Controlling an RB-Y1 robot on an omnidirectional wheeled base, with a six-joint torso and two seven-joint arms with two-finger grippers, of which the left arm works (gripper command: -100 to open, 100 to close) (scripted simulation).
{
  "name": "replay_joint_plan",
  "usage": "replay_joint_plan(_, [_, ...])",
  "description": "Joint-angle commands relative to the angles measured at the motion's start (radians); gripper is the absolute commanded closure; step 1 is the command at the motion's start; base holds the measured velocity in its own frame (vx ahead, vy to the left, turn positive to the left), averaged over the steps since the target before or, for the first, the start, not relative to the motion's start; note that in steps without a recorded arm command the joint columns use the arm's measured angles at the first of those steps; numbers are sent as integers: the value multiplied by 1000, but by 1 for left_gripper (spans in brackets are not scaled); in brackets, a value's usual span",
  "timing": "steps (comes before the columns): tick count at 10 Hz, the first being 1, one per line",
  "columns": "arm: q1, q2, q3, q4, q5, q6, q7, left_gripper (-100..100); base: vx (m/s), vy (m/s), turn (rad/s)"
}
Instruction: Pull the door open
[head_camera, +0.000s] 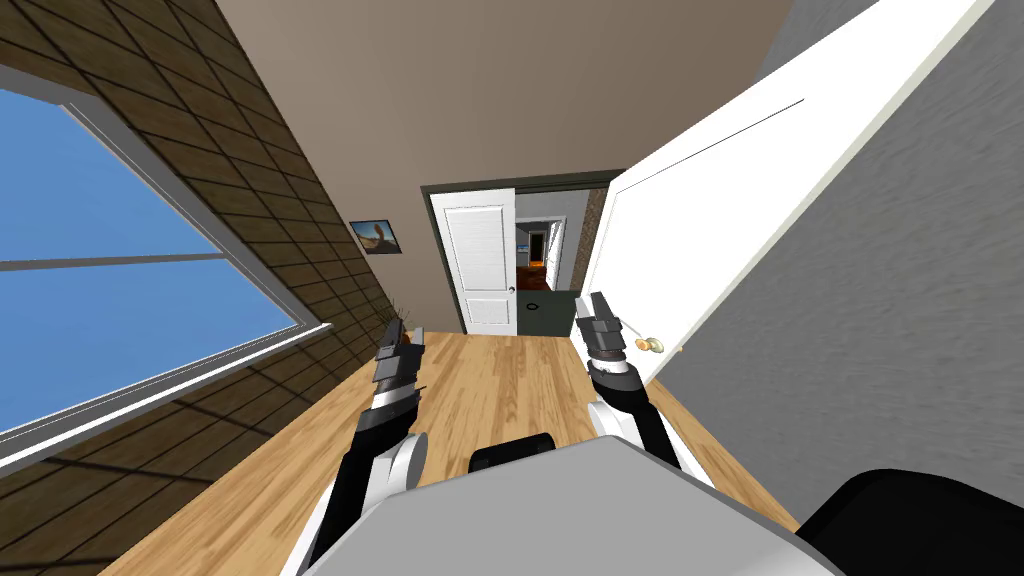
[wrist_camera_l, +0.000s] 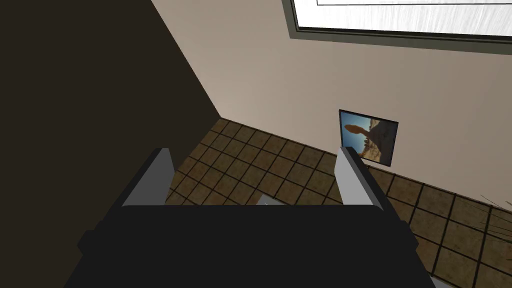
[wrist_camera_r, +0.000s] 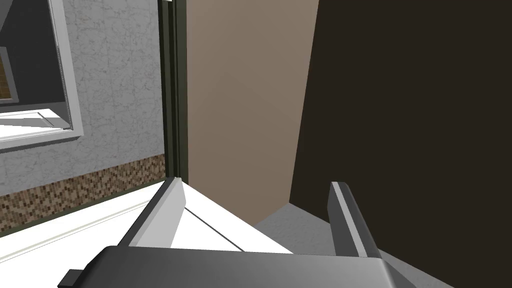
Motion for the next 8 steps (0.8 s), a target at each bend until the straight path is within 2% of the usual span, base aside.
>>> replay_joint_plan(1, [-9,18,10,34,-8,-10,-31,-100,79,-36,-78])
replay_joint_plan(5, [-30,48,33,112,-25,-31,-102,-100,135,-42,-57])
replay_joint_plan(8, [-44,65,48,163,-36,-46,-149,-100,113,-47,-56])
